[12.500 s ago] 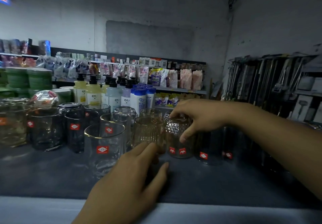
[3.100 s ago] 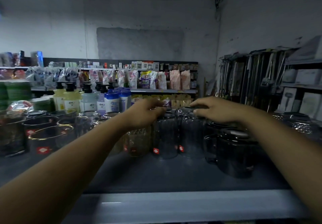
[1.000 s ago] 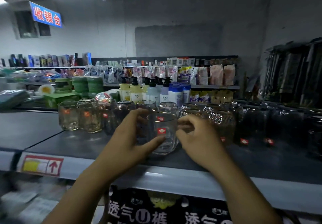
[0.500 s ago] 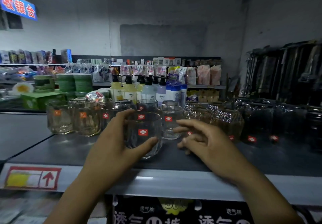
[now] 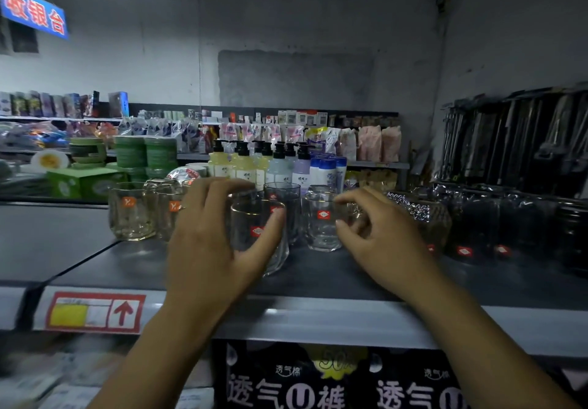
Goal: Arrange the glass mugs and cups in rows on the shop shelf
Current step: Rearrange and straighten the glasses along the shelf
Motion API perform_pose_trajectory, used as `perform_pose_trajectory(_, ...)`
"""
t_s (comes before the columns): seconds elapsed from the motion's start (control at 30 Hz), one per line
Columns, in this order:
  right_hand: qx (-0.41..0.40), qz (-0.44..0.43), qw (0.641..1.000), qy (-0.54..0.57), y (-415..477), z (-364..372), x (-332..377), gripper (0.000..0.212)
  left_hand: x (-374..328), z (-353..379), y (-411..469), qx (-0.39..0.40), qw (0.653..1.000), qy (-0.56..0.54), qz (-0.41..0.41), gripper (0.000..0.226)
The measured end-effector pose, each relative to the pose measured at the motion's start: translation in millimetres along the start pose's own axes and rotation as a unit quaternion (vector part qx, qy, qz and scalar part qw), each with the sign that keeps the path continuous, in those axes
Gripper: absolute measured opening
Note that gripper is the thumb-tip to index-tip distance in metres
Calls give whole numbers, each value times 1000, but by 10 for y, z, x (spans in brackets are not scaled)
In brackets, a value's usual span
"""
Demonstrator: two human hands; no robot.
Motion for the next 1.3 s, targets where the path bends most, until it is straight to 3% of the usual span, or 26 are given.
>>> perform_pose_trajectory(0.07,31,2,997,-66,166,81,29,36,-294,142,-30,21,998,-44,50,23)
perform_pose_trajectory(0.13,97,20,987,-130,321,204,1,36,-501,423,-151,102,988,-92,70,15)
perform_pose_trajectory(0.23,151,19,978,-142,448,343,-27,11,-536,720,-320,170,977,-118,46,16)
perform_pose_trajectory(0.47,117,-1,991,-67,245,122,45,9,-416,703,-373,125,981,-147,19,18)
perform_pose_trajectory(0.6,63,-23,998,-15,-15,-131,79,8,-357,641,-369,70,988,-137,-5,31)
perform_pose_trajectory(0.7,-24,44,991,124,-209,-296,-136,14,-371,680,-343,78,987,-137,-33,47)
perform_pose_trajectory(0.8,-67,150,956,243,-346,-223,-474,23,-417,875,-257,163,971,-150,-95,70)
perform_pose_trajectory(0.9,-83,199,944,248,-373,-169,-638,29,-317,1123,-90,269,948,-101,-139,85)
perform_pose_trajectory(1.0,-55,188,958,207,-369,-133,-590,29,-275,1199,137,317,933,-66,-156,96)
perform_pose_trajectory(1.17,-92,144,976,135,-383,-197,-531,26,-387,1071,252,255,956,-57,-134,98)
perform_pose_trajectory(1.27,-92,123,965,211,-407,-226,-408,4,-324,858,250,149,962,-138,-185,88)
perform_pose_trajectory(1.3,-72,116,958,254,-398,-208,-350,11,-325,791,231,113,957,-178,-198,81)
Point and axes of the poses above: each hand's wrist, its own y-axis towards the middle knuckle, its own z-axis out of the palm, x = y × z, the point moved 8 cm from there along y, towards the middle knuckle, and after that the axes turned 9 degrees about -y, right-handed, at the moved point
